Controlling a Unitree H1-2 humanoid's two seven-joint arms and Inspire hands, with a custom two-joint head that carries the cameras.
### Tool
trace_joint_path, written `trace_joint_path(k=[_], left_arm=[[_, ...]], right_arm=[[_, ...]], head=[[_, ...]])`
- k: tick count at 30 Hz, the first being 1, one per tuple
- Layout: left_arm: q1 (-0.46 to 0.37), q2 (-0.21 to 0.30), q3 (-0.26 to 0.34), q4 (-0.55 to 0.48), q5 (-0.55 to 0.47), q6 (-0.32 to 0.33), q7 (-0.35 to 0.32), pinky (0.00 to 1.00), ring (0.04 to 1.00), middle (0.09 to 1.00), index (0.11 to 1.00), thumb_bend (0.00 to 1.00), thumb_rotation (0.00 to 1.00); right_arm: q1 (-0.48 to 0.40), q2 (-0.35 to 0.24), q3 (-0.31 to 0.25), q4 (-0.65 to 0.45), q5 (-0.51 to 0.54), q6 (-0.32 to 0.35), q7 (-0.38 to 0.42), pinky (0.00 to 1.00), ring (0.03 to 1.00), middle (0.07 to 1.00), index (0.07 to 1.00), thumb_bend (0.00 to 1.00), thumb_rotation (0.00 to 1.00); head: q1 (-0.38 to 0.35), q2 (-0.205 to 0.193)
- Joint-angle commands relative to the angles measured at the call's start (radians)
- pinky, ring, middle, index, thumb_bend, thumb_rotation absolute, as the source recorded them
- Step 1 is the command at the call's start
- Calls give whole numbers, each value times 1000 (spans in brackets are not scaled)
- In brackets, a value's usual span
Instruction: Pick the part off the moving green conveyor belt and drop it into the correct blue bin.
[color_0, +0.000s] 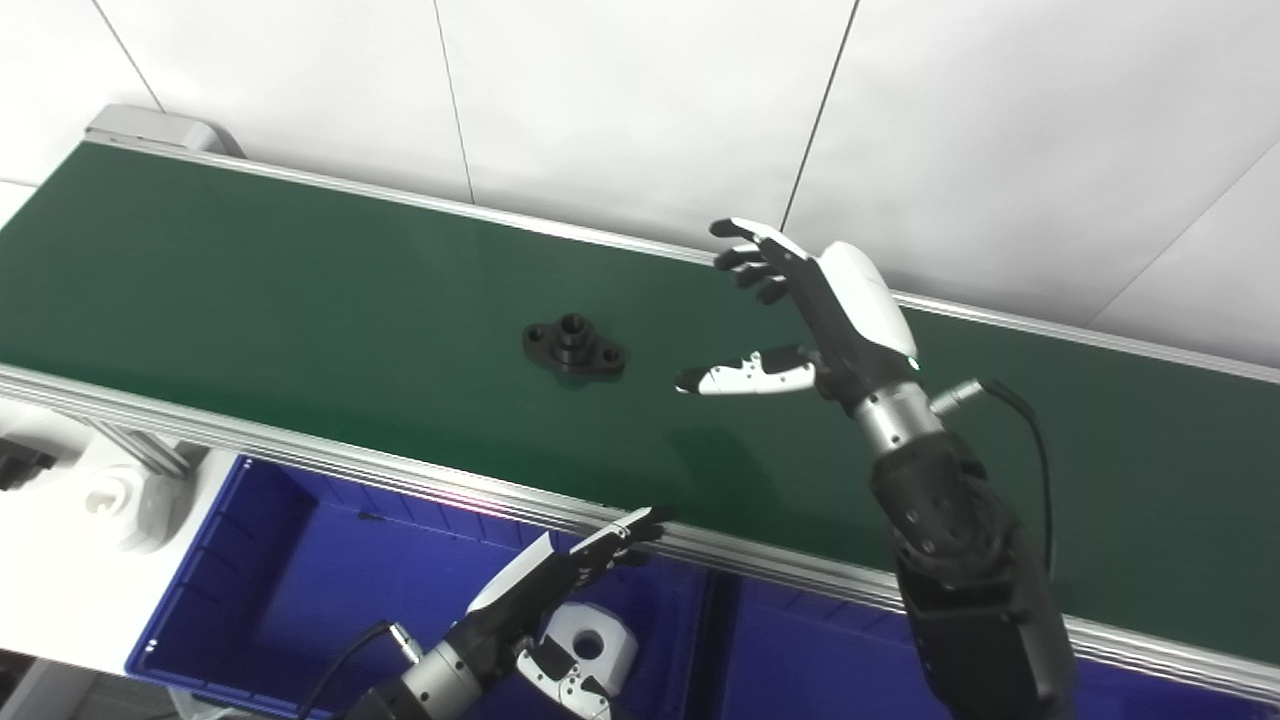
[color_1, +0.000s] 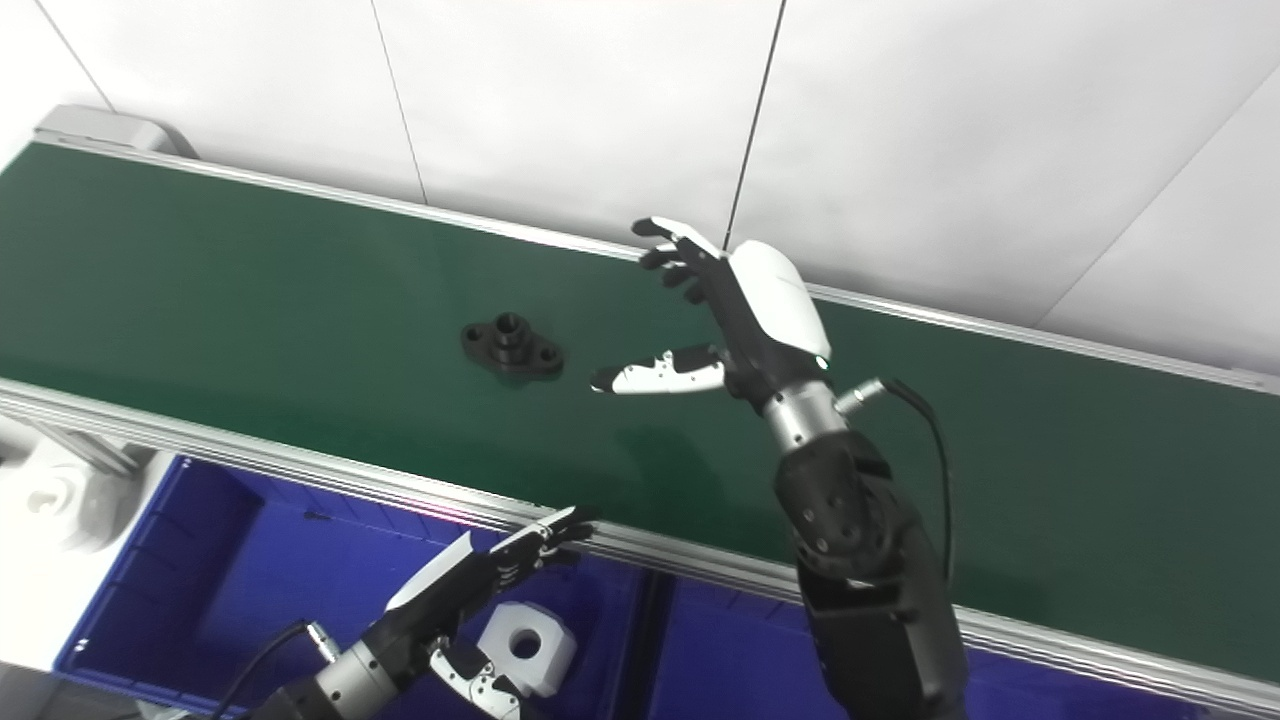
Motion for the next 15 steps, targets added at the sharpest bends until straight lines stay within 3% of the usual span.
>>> trace_joint_path(k=[1, 9, 13, 15], left_arm=[[2, 10, -8, -7, -1, -20, -12, 873, 953, 989, 944, 914, 196], [-1, 9, -15, 0, 2, -20, -11, 872, 953, 990, 943, 922, 198], [-3, 9, -17, 7, -1, -20, -16, 882, 958, 993, 946, 921, 194], [-4, 8, -18, 10, 1, -20, -13, 878, 953, 992, 942, 922, 191]], right_arm=[[-60, 18, 7, 21, -15, -13, -21, 577, 678, 742, 857, 838, 321], [-147, 36, 73, 179, -79, -36, -52, 595, 700, 773, 862, 842, 315], [-187, 43, 102, 254, -94, -55, -69, 571, 681, 742, 856, 849, 320], [-212, 46, 119, 293, -104, -60, -76, 646, 733, 776, 859, 853, 318]], head=[[2, -2], [5, -15], [5, -19], [3, -19]])
